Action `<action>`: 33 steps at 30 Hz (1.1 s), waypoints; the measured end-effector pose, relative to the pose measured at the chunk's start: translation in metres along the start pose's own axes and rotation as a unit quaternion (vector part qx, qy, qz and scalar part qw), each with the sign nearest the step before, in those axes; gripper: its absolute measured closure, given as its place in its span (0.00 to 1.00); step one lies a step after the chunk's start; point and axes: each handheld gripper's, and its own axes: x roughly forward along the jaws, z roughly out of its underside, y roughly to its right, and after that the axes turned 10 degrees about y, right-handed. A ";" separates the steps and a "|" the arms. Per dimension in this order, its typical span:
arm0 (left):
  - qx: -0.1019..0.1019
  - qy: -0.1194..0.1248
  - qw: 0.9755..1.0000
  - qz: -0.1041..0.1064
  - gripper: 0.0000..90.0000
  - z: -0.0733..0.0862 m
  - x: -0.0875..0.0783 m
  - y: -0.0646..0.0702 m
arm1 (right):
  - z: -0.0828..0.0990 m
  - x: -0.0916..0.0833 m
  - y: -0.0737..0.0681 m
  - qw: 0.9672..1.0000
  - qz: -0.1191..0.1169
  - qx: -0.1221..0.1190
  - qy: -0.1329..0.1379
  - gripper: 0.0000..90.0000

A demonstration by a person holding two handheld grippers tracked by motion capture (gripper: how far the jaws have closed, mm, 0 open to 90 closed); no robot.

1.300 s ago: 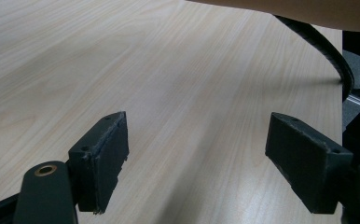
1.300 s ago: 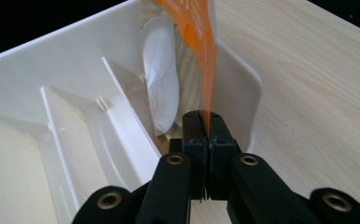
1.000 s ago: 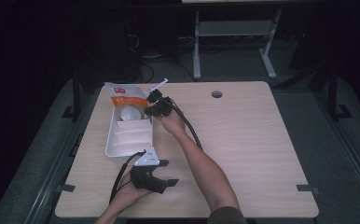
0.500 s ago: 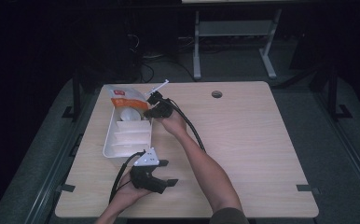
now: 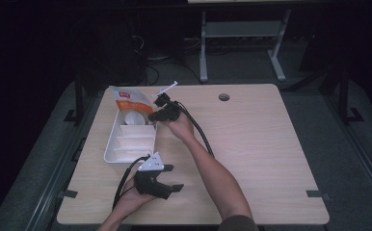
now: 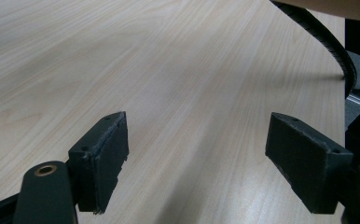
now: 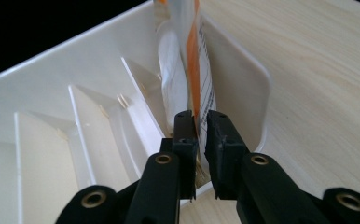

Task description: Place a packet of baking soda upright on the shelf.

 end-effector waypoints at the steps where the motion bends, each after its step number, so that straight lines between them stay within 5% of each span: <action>1: 0.000 0.000 1.000 0.000 0.23 0.000 0.000 0.000 | -0.001 -0.003 0.000 1.000 0.001 -0.002 0.002 0.87; 33: 0.001 -0.002 1.000 0.004 0.23 0.001 0.005 0.003 | 0.014 -0.090 0.010 0.999 -0.017 0.007 0.028 0.65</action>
